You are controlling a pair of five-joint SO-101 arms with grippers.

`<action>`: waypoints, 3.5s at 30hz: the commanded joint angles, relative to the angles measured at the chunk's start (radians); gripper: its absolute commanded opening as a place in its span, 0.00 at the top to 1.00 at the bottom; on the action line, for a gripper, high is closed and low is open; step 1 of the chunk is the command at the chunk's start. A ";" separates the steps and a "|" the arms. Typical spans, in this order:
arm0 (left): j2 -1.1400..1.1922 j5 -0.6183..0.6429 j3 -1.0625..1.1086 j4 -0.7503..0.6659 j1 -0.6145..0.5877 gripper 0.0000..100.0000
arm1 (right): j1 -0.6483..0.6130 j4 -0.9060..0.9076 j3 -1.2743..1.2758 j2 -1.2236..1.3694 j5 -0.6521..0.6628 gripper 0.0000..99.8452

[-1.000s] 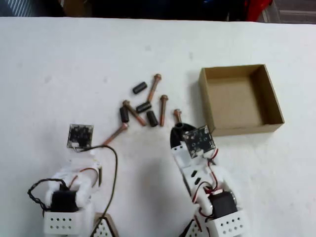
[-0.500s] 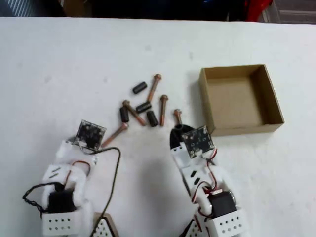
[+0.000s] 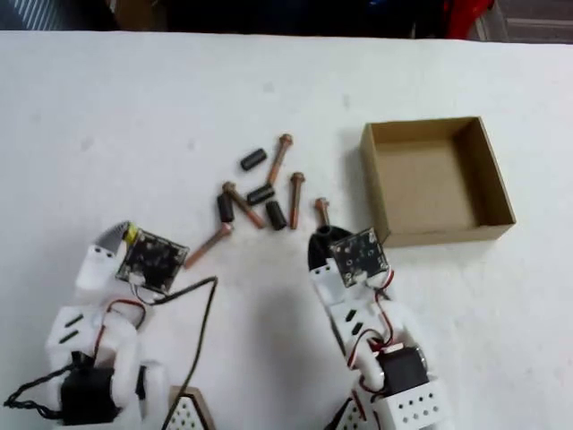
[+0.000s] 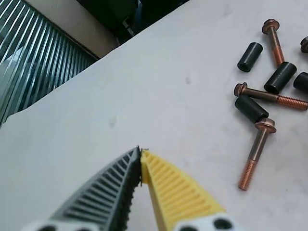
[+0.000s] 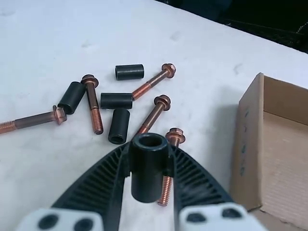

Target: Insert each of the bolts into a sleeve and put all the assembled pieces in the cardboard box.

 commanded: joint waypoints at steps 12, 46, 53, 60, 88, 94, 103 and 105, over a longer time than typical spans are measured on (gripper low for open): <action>0.900 0.021 -0.512 0.008 0.085 0.98 | -0.004 -0.028 0.000 -0.015 -0.008 0.98; 2.184 0.017 -1.312 0.233 0.314 0.87 | 0.004 -0.028 -0.006 -0.015 0.000 0.98; 2.233 -0.068 -1.312 0.232 0.331 0.87 | 0.005 -0.028 -0.006 -0.015 0.000 0.98; 2.301 -0.074 -1.316 0.199 0.334 0.84 | 0.005 -0.028 -0.008 -0.015 0.000 0.98; 2.335 -0.064 -1.310 0.189 0.338 0.98 | -0.018 -0.028 0.002 -0.015 -0.006 0.98; 2.325 -0.064 -1.316 0.341 0.369 0.98 | -0.027 -0.028 0.005 -0.015 -0.005 0.98; 2.180 0.078 -1.439 0.445 0.335 0.98 | -0.108 -0.093 0.026 -0.015 -0.009 0.98; 2.104 0.083 -1.447 0.460 0.332 0.98 | -0.140 -0.124 0.026 -0.015 -0.017 0.98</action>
